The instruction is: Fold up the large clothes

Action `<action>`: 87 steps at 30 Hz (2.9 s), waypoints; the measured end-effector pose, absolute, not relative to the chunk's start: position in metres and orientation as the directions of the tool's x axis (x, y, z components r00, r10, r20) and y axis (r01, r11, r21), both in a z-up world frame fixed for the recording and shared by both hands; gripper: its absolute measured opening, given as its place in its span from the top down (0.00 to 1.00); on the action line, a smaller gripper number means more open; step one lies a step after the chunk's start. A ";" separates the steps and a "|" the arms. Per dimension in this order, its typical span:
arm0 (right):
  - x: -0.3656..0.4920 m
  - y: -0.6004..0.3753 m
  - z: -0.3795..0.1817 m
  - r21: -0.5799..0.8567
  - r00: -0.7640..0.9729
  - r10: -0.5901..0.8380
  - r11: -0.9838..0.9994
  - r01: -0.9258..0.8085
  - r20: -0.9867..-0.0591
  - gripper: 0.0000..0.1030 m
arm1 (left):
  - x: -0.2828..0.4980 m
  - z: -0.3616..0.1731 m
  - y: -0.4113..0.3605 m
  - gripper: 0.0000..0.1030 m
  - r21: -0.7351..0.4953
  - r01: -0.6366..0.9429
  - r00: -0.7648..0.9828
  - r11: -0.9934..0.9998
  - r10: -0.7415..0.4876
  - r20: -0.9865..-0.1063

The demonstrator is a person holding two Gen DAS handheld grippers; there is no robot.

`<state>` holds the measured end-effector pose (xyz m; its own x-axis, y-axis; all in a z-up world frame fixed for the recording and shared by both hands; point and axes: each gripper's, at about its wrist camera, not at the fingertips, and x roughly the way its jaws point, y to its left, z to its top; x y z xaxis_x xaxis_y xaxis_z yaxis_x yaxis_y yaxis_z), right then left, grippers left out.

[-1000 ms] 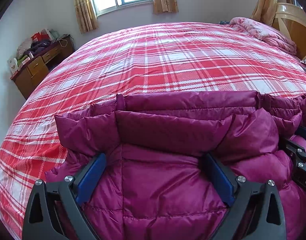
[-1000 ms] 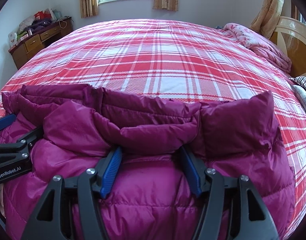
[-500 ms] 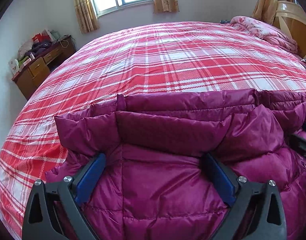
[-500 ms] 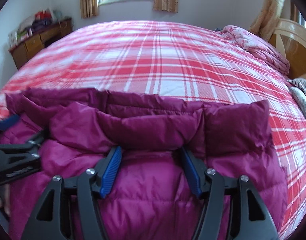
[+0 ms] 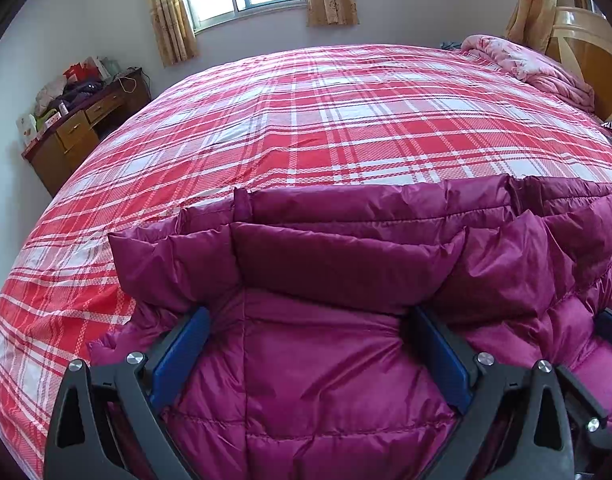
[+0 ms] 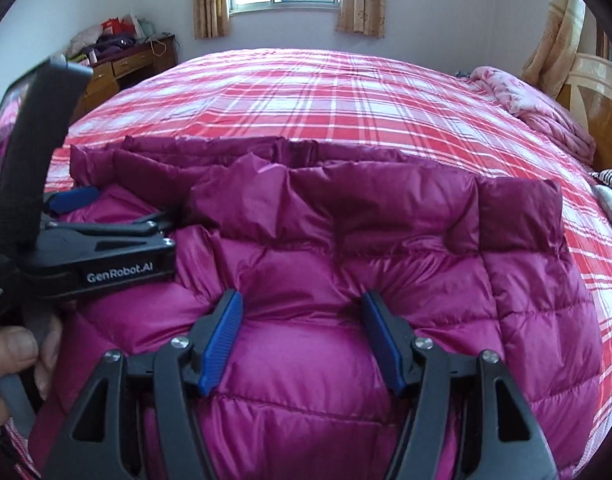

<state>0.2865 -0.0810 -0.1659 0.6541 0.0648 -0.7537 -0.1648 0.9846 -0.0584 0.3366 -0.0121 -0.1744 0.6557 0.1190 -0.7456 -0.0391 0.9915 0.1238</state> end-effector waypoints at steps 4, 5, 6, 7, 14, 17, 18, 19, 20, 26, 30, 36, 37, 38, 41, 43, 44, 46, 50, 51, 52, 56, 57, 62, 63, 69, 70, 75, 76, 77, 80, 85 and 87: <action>0.284 -0.078 -0.168 -0.081 0.660 0.044 0.984 -0.158 -0.750 0.36 | 0.336 -0.174 -0.011 0.03 0.121 -0.039 0.655 0.992 0.117 -0.746; 0.283 -0.078 -0.168 -0.083 0.661 0.042 0.984 -0.157 -0.749 0.36 | 0.336 -0.174 -0.011 0.03 0.120 -0.039 0.655 0.992 0.116 -0.747; 0.283 -0.078 -0.168 -0.086 0.661 0.040 0.984 -0.157 -0.750 0.36 | 0.336 -0.174 -0.012 0.03 0.120 -0.038 0.655 0.992 0.116 -0.747; 0.284 -0.077 -0.168 -0.089 0.661 0.038 0.984 -0.157 -0.750 0.36 | 0.336 -0.174 -0.011 0.03 0.119 -0.038 0.654 0.992 0.115 -0.747; 0.283 -0.076 -0.169 -0.102 0.665 0.028 0.983 -0.156 -0.746 0.36 | 0.336 -0.174 -0.011 0.03 0.116 -0.038 0.654 0.993 0.112 -0.748; 0.283 -0.074 -0.169 -0.106 0.666 0.024 0.982 -0.155 -0.746 0.36 | 0.336 -0.174 -0.011 0.03 0.114 -0.038 0.654 0.993 0.111 -0.749; 0.283 -0.074 -0.169 -0.108 0.666 0.023 0.982 -0.155 -0.746 0.36 | 0.336 -0.174 -0.011 0.03 0.114 -0.038 0.654 0.993 0.111 -0.749; 0.283 -0.074 -0.169 -0.109 0.665 0.022 0.982 -0.155 -0.746 0.36 | 0.336 -0.174 -0.011 0.03 0.116 -0.038 0.653 0.993 0.112 -0.749; 0.284 -0.075 -0.169 -0.109 0.665 0.023 0.982 -0.156 -0.746 0.36 | 0.336 -0.174 -0.011 0.03 0.116 -0.038 0.653 0.992 0.113 -0.749; 0.283 -0.074 -0.169 -0.113 0.667 0.021 0.981 -0.157 -0.745 0.35 | 0.335 -0.174 -0.012 0.03 0.117 -0.038 0.654 0.992 0.113 -0.748; 0.283 -0.074 -0.168 -0.112 0.664 0.022 0.981 -0.158 -0.747 0.35 | 0.336 -0.174 -0.012 0.03 0.121 -0.038 0.653 0.992 0.117 -0.749; 0.280 -0.075 -0.164 -0.116 0.668 0.019 0.981 -0.157 -0.744 0.35 | 0.335 -0.171 -0.010 0.03 0.110 -0.040 0.651 0.993 0.109 -0.751; 0.275 -0.077 -0.160 -0.107 0.670 0.023 0.982 -0.153 -0.742 0.35 | 0.332 -0.167 -0.008 0.03 0.101 -0.045 0.650 0.994 0.105 -0.752; 0.263 -0.081 -0.154 -0.083 0.679 0.036 0.986 -0.142 -0.734 0.35 | 0.326 -0.162 -0.005 0.03 0.083 -0.044 0.652 0.996 0.091 -0.753; 0.229 -0.082 -0.144 -0.047 0.699 0.086 0.985 -0.169 -0.710 0.25 | 0.283 -0.132 0.011 0.03 -0.011 -0.016 0.717 1.000 0.004 -0.697; 0.212 -0.079 -0.146 -0.060 0.705 0.080 0.983 -0.172 -0.704 0.24 | 0.256 -0.121 0.021 0.03 -0.007 -0.025 0.747 1.000 0.014 -0.665; 0.205 -0.078 -0.149 -0.070 0.710 0.073 0.983 -0.170 -0.700 0.24 | 0.241 -0.119 0.030 0.03 0.004 -0.050 0.754 0.999 0.041 -0.656; 0.200 -0.075 -0.155 -0.103 0.719 0.045 0.982 -0.161 -0.693 0.24 | 0.219 -0.120 0.044 0.03 0.003 -0.088 0.759 0.996 0.069 -0.648; 0.201 -0.065 -0.171 -0.162 0.732 -0.001 0.975 -0.149 -0.681 0.22 | 0.184 -0.136 0.070 0.03 0.000 -0.164 0.733 0.987 0.121 -0.669; 0.201 -0.064 -0.172 -0.173 0.738 -0.010 0.974 -0.145 -0.675 0.22 | 0.176 -0.142 0.074 0.03 0.001 -0.181 0.724 0.983 0.134 -0.676; 0.201 -0.063 -0.174 -0.182 0.743 -0.016 0.973 -0.143 -0.669 0.22 | 0.169 -0.147 0.078 0.03 0.002 -0.197 0.717 0.980 0.146 -0.681; 0.197 -0.068 -0.168 -0.142 0.741 0.017 0.978 -0.151 -0.671 0.22 | 0.148 -0.166 0.090 0.03 -0.106 -0.222 0.692 0.969 0.080 -0.717; 0.192 -0.073 -0.162 -0.101 0.733 0.046 0.983 -0.155 -0.678 0.24 | 0.142 -0.168 0.090 0.03 -0.134 -0.223 0.694 0.965 0.060 -0.718; 0.150 -0.094 -0.146 -0.083 0.752 0.053 0.986 -0.142 -0.657 0.25 | 0.129 -0.170 0.085 0.07 -0.276 -0.154 0.718 0.949 -0.084 -0.691; 0.149 -0.093 -0.150 -0.087 0.744 0.050 0.986 -0.144 -0.667 0.25 | 0.131 -0.172 0.082 0.19 -0.291 -0.144 0.718 0.946 -0.102 -0.688; 0.158 -0.085 -0.175 -0.137 0.718 0.018 0.978 -0.157 -0.696 0.23 | 0.135 -0.172 0.074 0.68 -0.340 -0.081 0.731 0.937 -0.176 -0.659; 0.160 -0.084 -0.175 -0.136 0.719 0.018 0.978 -0.156 -0.695 0.23 | 0.133 -0.167 0.073 0.76 -0.344 -0.065 0.738 0.937 -0.187 -0.649; 0.156 -0.100 -0.170 -0.059 0.693 0.094 0.979 -0.194 -0.714 0.23 | 0.121 -0.125 0.060 0.88 -0.300 0.029 0.792 0.954 -0.204 -0.575; 0.155 -0.107 -0.164 -0.032 0.689 0.117 0.980 -0.199 -0.715 0.26 | 0.119 -0.113 0.053 0.88 -0.276 0.055 0.805 0.959 -0.206 -0.556; 0.152 -0.115 -0.157 -0.008 0.695 0.132 0.981 -0.195 -0.707 0.27 | 0.117 -0.102 0.047 0.88 -0.255 0.081 0.815 0.964 -0.211 -0.540; 0.146 -0.142 -0.132 0.007 0.742 0.105 0.991 -0.134 -0.662 0.28 | 0.113 -0.068 0.019 0.88 -0.177 0.173 0.843 0.969 -0.238 -0.483; 0.155 -0.204 -0.115 0.030 0.756 0.009 0.999 0.014 -0.655 0.28 | 0.122 -0.031 -0.036 0.88 -0.062 0.329 0.842 0.942 -0.322 -0.433; 0.157 -0.226 -0.115 0.054 0.755 -0.015 0.996 0.067 -0.655 0.28 | 0.131 -0.025 -0.062 0.88 -0.034 0.389 0.824 0.921 -0.364 -0.435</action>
<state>0.1565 -0.2259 -0.1152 0.7552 -0.0148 -0.6554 0.0667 0.9963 0.0544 0.1313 -0.0616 -0.0253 0.8240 -0.3636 -0.4346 0.3886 0.9208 -0.0336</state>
